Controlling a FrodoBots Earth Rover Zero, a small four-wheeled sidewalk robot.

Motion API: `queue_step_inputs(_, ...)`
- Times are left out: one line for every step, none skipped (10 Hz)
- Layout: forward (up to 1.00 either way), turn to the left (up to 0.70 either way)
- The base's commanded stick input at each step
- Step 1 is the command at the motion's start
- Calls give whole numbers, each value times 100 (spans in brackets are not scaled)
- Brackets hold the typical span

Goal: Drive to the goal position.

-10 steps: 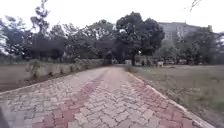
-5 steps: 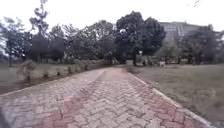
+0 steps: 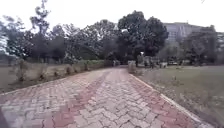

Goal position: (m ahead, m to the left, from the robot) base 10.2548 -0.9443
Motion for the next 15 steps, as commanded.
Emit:
queue_step_inputs(70, 0)
queue_step_inputs(70, 0)
queue_step_inputs(70, 0)
queue_step_inputs(70, 0)
queue_step_inputs(70, 0)
queue_step_inputs(70, 0)
queue_step_inputs(70, 0)
queue_step_inputs(70, 0)
queue_step_inputs(70, 0)
queue_step_inputs(70, 0)
queue_step_inputs(70, 0)
queue_step_inputs(70, 0)
queue_step_inputs(70, 0)
queue_step_inputs(70, 0)
queue_step_inputs(70, 0)
